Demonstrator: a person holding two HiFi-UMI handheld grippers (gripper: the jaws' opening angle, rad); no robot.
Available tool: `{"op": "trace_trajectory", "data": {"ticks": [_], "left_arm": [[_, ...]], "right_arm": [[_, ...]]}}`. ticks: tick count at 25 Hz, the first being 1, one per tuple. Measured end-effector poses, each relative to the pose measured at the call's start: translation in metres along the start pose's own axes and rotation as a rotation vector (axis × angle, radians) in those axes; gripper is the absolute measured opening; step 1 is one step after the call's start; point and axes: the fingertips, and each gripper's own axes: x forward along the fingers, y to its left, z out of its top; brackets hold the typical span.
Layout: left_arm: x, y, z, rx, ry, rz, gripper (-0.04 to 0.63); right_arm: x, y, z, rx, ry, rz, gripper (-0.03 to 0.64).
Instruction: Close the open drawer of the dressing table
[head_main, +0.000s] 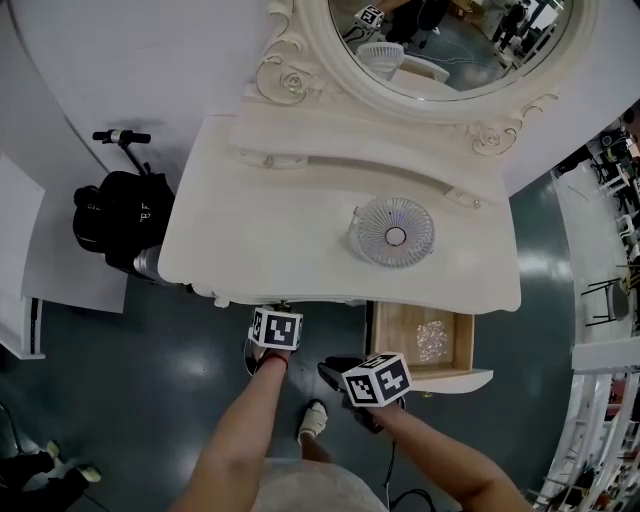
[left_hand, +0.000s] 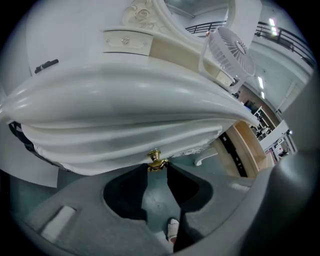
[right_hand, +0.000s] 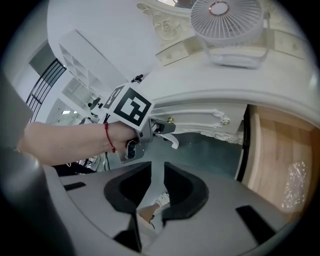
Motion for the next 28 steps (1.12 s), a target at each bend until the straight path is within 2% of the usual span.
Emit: {"op": "trace_trajectory", "data": {"ticks": [12, 28], "left_arm": [[0.004, 0.004, 0.011, -0.009, -0.028, 0.007, 0.129], [0.003, 0.001, 0.012, -0.003, -0.044, 0.006, 0.129]], "right_arm": [[0.008, -0.014, 0.014, 0.017, -0.022, -0.019, 0.086], [0.001, -0.008, 0.017, 0.022, -0.054, -0.014, 0.103]]}}
